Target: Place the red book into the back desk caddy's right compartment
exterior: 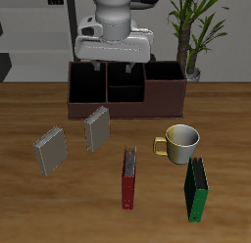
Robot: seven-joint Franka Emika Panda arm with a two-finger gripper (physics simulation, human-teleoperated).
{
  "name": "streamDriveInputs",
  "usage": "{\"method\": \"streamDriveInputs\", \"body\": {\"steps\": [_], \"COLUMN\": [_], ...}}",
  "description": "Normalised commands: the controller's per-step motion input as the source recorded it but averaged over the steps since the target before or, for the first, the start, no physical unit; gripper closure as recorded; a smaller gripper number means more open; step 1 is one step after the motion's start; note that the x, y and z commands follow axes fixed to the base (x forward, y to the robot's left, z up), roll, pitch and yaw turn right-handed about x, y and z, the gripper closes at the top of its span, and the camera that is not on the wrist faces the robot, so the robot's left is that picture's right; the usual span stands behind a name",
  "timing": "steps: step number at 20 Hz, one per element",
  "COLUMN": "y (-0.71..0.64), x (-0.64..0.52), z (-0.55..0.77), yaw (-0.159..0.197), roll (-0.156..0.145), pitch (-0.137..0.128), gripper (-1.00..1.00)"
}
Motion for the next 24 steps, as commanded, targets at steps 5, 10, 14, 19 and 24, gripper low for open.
{"method": "streamDriveInputs", "body": {"steps": [5, 10, 14, 19, 24], "y": [-0.06, -0.07, -0.13, -0.06, 0.14], "x": [-0.02, 0.14, 0.23, 0.23, 0.27], "z": [-0.02, -0.04, 0.04, 0.03, 0.07], "yaw": [-0.001, 0.022, -0.011, -0.011, -0.005], "roll": [-0.023, -0.02, -0.006, -0.031, -0.038], "pitch": [-0.001, 0.011, -0.005, -0.013, -0.028], "gripper": [-1.0, -1.0, -1.0, -1.0, -1.0]}}
